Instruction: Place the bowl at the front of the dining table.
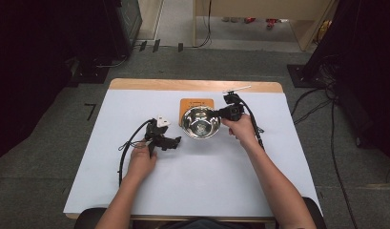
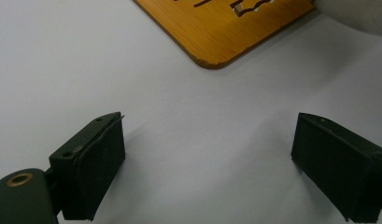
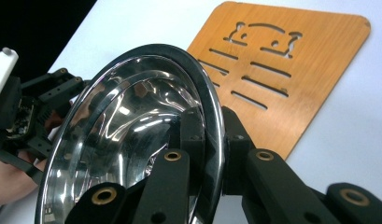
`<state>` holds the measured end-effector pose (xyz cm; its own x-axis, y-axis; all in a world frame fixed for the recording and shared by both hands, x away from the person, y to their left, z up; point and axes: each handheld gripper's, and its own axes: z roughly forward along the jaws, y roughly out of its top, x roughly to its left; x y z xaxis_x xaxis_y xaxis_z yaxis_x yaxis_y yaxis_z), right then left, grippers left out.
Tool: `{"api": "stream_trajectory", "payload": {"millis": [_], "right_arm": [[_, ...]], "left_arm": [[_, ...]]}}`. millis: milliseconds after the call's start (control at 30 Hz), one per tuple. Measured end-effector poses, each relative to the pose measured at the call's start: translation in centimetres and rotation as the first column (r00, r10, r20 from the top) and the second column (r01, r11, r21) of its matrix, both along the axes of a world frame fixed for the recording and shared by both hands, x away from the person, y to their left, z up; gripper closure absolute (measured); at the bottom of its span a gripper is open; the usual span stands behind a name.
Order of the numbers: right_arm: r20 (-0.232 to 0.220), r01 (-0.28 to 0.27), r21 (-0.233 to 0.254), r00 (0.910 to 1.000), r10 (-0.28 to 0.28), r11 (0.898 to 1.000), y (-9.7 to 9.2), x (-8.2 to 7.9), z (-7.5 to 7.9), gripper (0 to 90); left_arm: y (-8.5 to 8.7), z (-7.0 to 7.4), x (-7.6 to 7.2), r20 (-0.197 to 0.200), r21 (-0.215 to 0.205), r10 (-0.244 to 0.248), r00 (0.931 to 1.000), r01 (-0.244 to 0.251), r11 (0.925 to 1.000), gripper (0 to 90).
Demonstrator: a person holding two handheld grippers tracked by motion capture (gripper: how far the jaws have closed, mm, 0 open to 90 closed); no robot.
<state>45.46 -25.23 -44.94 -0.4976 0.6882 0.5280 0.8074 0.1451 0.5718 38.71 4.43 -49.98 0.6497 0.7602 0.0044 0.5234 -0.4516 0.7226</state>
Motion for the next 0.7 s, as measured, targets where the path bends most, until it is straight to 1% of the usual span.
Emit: {"api": "stream_trajectory", "payload": {"millis": [67,133,333,467,667,700], "right_arm": [[-0.009,-0.003,-0.004,1.0000,0.003,1.000,0.17,0.19,0.19,83.8],[-0.008,-0.010,-0.009,0.9999,0.010,1.000,0.34,0.35,0.25,83.7],[-0.016,-0.012,-0.005,0.9998,0.012,1.000,0.77,0.65,0.24,83.8],[-0.006,-0.020,-0.009,0.9998,0.020,1.000,0.96,0.80,0.16,83.8],[-0.010,-0.003,-0.008,1.0000,0.003,1.000,0.88,1.03,-0.04,83.8],[0.000,-0.004,-0.007,1.0000,0.004,1.000,0.82,1.13,-0.15,83.8]], "left_arm": [[0.00,-0.01,0.00,0.001,-0.001,0.001,1.0000,-0.001,1.0000,9.6],[-0.01,-0.01,0.00,0.001,-0.001,0.001,1.0000,-0.001,1.0000,9.6],[-0.01,-0.01,0.00,0.001,-0.001,0.002,1.0000,-0.002,1.0000,9.6],[-0.01,-0.01,0.00,0.001,-0.001,0.002,1.0000,-0.002,1.0000,9.6],[0.01,0.00,0.00,0.000,0.001,0.000,1.0000,0.000,1.0000,9.6],[-0.01,-0.01,0.00,0.000,-0.001,0.002,1.0000,-0.002,1.0000,9.6]]}}
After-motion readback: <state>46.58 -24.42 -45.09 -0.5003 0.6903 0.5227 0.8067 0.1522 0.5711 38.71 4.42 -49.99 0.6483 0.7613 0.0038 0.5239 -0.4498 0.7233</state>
